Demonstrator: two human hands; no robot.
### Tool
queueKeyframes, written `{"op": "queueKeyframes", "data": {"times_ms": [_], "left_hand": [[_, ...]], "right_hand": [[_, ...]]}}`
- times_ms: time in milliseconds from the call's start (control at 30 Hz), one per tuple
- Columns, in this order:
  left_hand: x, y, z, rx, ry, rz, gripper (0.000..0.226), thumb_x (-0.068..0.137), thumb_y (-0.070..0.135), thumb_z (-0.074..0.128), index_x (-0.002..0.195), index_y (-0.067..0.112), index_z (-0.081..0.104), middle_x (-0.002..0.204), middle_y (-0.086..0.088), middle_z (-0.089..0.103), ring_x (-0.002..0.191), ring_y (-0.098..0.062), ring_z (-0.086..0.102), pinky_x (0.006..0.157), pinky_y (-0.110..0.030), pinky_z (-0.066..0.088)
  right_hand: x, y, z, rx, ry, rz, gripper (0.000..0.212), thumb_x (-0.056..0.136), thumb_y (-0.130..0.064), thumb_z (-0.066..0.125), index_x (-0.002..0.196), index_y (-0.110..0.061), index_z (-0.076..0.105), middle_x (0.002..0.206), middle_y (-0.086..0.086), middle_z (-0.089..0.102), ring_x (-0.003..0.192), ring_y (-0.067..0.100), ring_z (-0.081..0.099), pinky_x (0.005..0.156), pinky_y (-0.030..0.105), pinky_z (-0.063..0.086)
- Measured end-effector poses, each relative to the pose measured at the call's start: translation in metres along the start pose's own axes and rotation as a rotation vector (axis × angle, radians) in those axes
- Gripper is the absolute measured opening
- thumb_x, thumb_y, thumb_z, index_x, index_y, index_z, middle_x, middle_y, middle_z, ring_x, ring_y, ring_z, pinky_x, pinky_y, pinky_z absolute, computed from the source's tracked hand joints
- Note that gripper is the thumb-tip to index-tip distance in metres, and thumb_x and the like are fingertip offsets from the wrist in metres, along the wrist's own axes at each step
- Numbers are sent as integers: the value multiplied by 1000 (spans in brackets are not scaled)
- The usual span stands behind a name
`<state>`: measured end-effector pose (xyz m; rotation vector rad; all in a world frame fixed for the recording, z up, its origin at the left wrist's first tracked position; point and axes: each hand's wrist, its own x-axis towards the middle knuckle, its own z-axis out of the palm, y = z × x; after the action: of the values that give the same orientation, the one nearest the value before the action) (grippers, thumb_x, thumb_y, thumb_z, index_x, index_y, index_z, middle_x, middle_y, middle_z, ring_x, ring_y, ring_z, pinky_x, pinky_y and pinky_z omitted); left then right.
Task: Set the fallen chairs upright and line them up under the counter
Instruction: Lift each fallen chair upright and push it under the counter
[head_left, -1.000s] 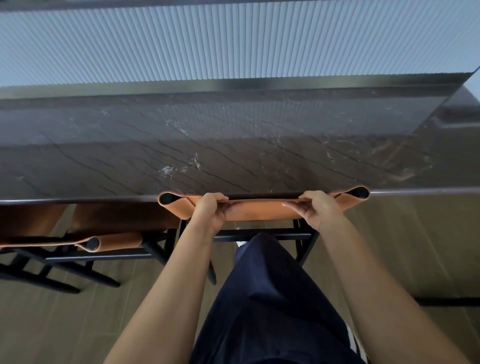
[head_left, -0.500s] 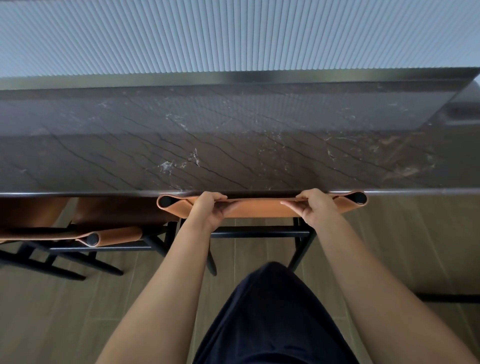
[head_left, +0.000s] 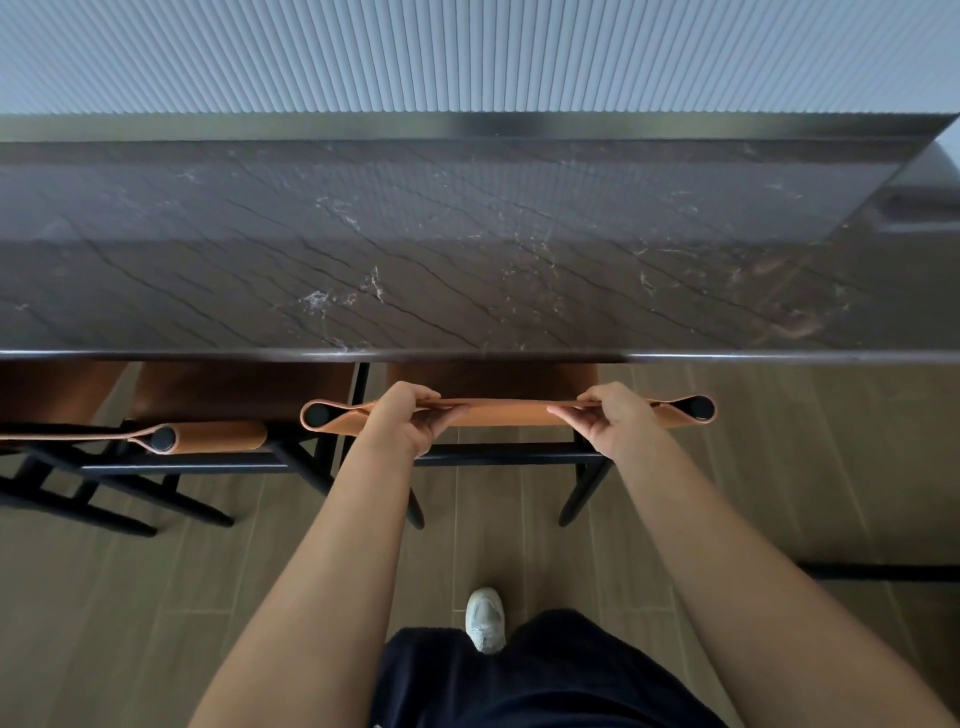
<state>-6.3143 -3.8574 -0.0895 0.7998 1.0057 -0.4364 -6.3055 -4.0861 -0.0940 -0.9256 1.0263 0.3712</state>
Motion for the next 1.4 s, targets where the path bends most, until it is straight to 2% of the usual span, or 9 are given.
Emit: {"op": "queueKeyframes", "data": {"times_ms": [167, 300, 633, 800, 1033, 1100, 1200, 1300, 1400], "left_hand": [[2, -5, -6, 21, 10, -42, 27, 89, -8, 49, 115, -2, 52, 110, -30, 60, 86, -43, 69, 55, -42, 60], [1, -15, -13, 101, -8, -101, 24, 91, -4, 50, 114, -7, 55, 104, -30, 67, 88, -39, 71, 60, -40, 61], [3, -20, -19, 107, -6, -100, 19, 92, -4, 50, 110, -3, 57, 108, -25, 67, 93, -36, 70, 65, -39, 62], [1, -25, -17, 165, 26, -66, 16, 92, -4, 47, 105, -2, 55, 95, -24, 71, 84, -33, 71, 64, -41, 58], [-4, -26, -15, 178, 63, -59, 19, 90, -5, 47, 107, -3, 56, 100, -24, 71, 87, -32, 71, 69, -40, 58], [-5, -31, -14, 172, 98, -27, 22, 89, -4, 46, 109, -2, 54, 101, -24, 71, 87, -32, 72, 71, -42, 59], [-5, -45, -11, 136, 154, 41, 24, 88, -1, 45, 112, 1, 51, 107, -24, 69, 86, -32, 71, 84, -46, 57], [-11, -59, -7, 62, 160, 85, 16, 92, 5, 45, 106, 2, 51, 115, -24, 66, 78, -31, 68, 88, -46, 54], [-24, -65, -3, -67, 58, 29, 10, 96, 9, 47, 98, 0, 51, 124, -24, 61, 100, -34, 64, 88, -46, 51]], "right_hand": [[1, 4, -5, 9, 2, 13, 19, 87, 17, 48, 95, 0, 54, 98, 22, 58, 80, 38, 65, 54, 48, 60], [5, 10, -13, 33, 29, 38, 28, 86, 17, 46, 108, 1, 53, 106, 25, 57, 87, 42, 63, 55, 54, 58], [17, 17, -18, 11, 54, 8, 37, 83, 19, 44, 115, 2, 52, 109, 26, 57, 87, 44, 63, 46, 49, 57], [19, 20, -19, 29, 53, -21, 39, 82, 20, 43, 116, 2, 50, 104, 27, 58, 84, 45, 65, 44, 47, 56], [16, 23, -24, 45, 41, -16, 32, 82, 19, 46, 107, 0, 52, 108, 28, 61, 86, 42, 69, 64, 49, 61], [10, 27, -27, 13, 70, -26, 26, 83, 16, 52, 104, 1, 54, 107, 26, 63, 85, 38, 70, 68, 46, 62], [6, 36, -36, -110, 137, -96, 20, 88, 2, 63, 107, 2, 58, 98, 22, 69, 77, 30, 73, 55, 35, 60], [-4, 40, -50, -180, 91, -132, 22, 91, -14, 67, 108, -1, 62, 91, 17, 74, 73, 27, 74, 52, 31, 57], [-18, 34, -67, -234, 47, -132, 21, 94, -16, 65, 110, -3, 64, 94, 14, 74, 72, 22, 73, 51, 28, 57]]}}
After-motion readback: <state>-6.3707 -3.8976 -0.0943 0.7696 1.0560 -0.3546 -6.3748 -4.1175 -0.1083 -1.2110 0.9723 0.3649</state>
